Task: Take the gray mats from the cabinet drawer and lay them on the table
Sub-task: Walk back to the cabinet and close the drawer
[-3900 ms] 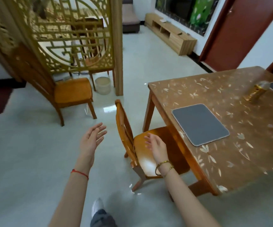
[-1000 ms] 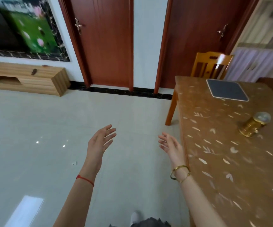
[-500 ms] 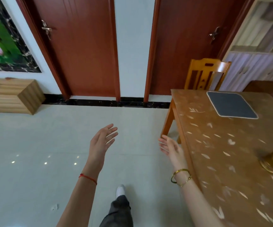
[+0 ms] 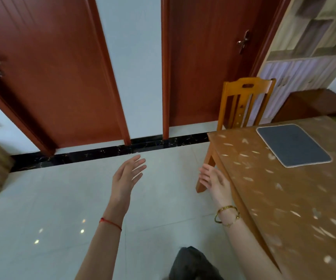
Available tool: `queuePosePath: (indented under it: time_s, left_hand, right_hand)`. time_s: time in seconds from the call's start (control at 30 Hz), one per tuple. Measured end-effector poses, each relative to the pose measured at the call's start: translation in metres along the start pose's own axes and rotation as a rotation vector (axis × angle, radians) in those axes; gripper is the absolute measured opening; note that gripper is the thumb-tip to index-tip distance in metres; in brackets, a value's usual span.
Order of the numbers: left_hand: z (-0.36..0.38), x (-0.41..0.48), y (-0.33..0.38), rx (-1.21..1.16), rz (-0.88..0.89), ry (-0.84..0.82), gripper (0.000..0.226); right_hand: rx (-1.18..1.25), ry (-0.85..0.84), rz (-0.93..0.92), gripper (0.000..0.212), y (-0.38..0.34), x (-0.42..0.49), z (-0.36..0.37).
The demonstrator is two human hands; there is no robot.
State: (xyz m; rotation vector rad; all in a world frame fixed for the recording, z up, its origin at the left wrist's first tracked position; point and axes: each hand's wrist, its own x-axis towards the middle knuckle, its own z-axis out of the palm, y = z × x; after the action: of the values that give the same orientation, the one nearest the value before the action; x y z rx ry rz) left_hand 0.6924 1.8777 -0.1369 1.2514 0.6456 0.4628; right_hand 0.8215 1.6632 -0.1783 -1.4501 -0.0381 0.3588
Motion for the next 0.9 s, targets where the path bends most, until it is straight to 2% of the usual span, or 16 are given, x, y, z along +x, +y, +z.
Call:
queuePosePath:
  time_s: [0.27,0.6,0.9]
  left_hand:
    - [0.042,0.167,0.003,0.01,-0.026,-0.053,0.033]
    - [0.146,0.405,0.052,0.026,-0.024,-0.152,0.033]
    - [0.239,0.582,0.06,0.035,-0.058,-0.289,0.033]
  right_hand:
    - [0.012,0.041,-0.005,0.034,-0.003,0.153,0.037]
    - [-0.016,0.106,-0.062,0.039,-0.073,0.392,0.065]
    - [-0.002,0.21,-0.048,0.038,-0.096,0.55,0.066]
